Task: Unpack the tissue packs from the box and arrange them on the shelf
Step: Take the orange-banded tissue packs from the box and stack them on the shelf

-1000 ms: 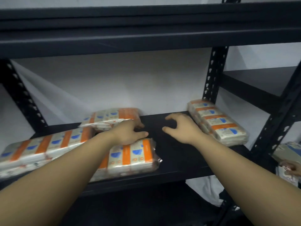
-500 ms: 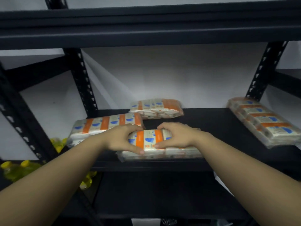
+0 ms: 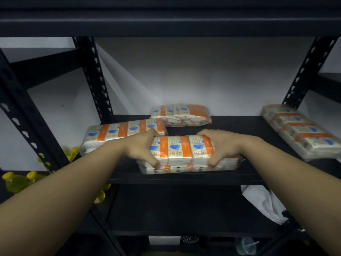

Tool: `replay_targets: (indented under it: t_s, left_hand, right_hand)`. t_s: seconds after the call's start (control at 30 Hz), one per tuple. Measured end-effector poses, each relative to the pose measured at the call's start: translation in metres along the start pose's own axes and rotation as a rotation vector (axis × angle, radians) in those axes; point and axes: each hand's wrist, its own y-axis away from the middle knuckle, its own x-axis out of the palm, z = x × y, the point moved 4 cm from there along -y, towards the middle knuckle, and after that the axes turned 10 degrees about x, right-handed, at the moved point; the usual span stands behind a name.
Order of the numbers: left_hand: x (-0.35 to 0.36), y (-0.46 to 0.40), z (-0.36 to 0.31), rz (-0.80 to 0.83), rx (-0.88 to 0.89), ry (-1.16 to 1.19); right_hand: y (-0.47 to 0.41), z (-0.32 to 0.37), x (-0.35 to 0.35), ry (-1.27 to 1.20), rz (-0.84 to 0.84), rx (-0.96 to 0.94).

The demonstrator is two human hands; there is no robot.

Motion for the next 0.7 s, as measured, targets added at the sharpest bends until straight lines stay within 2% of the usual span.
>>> replay_targets:
  t_s: [0.2, 0.5, 0.7]
  left_hand:
    - [0.005, -0.003, 0.002, -0.052, -0.003, 0.066]
    - [0.024, 0.011, 0.007, -0.184, 0.018, 0.02]
    - [0.038, 0.04, 0.01, -0.421, 0.014, 0.033]
  right_hand:
    - [0.001, -0.001, -0.001, -0.063, 0.023, -0.008]
    - [0.01, -0.026, 0.01, -0.027, -0.219, -0.11]
    - [0.034, -0.07, 0.028, -0.317, -0.42, -0.118]
